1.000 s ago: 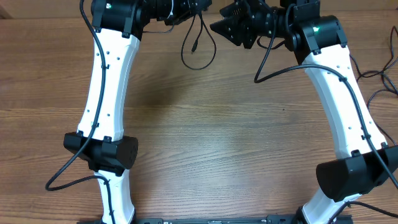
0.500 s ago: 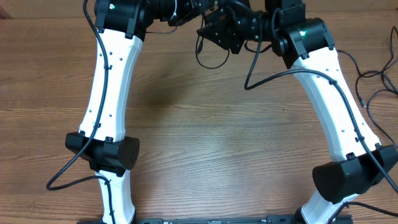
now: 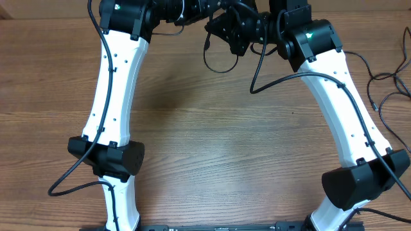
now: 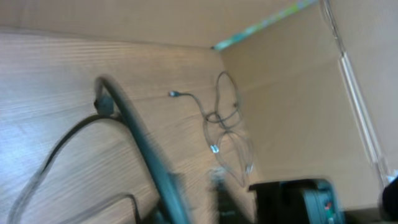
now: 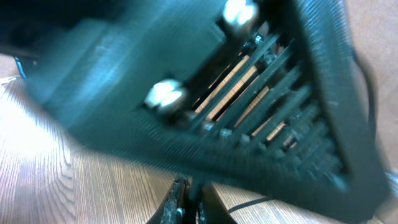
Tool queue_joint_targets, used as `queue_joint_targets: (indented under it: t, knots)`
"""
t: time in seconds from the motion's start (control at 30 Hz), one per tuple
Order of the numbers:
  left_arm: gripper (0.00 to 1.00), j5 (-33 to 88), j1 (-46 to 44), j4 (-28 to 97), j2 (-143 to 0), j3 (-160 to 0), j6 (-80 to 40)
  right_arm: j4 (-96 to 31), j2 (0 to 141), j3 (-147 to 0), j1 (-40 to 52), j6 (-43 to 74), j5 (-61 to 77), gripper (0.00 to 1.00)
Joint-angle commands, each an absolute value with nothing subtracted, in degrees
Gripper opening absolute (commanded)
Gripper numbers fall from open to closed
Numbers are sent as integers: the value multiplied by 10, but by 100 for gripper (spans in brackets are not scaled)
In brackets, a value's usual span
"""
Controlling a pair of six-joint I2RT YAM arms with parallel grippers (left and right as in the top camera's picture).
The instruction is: Untangle cables
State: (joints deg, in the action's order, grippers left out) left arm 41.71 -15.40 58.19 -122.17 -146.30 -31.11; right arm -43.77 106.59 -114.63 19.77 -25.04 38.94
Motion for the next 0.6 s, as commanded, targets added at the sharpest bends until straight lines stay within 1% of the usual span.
queue_joint_targets:
  t: [0.0,0.03,0.23,0.43,0.57]
  knots:
    - [78,392,-150,598,-1217,-1464,-119,-438,1065,-1158,200,-242,384,4]
    - [100,375,-149,605,-1213,-1464,-98,-438,1065,-1158,198,-241,384,4]
    - [100,300,-127,616,-1164,-1464,-39,-435,1065,-1159,172,-219,381,4]
    - [100,218,-81,647,-1089,-1464,-38,-426,1065,-1159,129,-208,381,4]
    - [100,212,-60,691,-1055,-1464,-38,-407,1062,-1159,82,-193,380,4]
